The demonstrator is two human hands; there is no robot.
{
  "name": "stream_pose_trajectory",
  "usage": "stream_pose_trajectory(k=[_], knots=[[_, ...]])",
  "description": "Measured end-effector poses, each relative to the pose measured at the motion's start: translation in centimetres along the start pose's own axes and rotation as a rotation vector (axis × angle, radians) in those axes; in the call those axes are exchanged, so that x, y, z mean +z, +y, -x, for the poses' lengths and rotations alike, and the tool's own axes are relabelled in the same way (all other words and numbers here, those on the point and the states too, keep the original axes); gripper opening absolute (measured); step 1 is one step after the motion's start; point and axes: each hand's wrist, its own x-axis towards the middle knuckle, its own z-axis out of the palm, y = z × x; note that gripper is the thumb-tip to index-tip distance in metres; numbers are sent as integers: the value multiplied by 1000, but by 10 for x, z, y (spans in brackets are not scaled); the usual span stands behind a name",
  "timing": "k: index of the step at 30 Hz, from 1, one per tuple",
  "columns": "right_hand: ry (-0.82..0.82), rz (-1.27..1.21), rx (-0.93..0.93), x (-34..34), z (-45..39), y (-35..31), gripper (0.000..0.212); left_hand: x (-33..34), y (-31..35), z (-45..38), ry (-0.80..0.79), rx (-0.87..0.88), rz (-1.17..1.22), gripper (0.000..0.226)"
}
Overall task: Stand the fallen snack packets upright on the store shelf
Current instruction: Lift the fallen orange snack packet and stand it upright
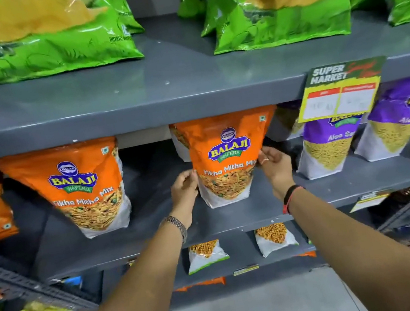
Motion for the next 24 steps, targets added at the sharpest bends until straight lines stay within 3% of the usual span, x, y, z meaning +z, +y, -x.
stream_pose_trajectory(k=[4, 7, 12, 19, 24], knots=[[-109, -90, 194, -7, 3, 19, 48, 5, -26, 14, -135, -79, -93, 59], [-257, -110, 329, -4, 15, 30, 57, 12, -35, 23, -167, -75, -116, 69], [-238, -128, 321, 10, 25, 32, 43, 15, -30, 26, -124, -42, -49, 65], [-261, -130, 302, 32, 33, 34, 40, 0, -25, 22, -32, -12, 30, 48], [-278, -133, 296, 40, 32, 35, 39, -10, -26, 24, -2, -55, 76, 61]])
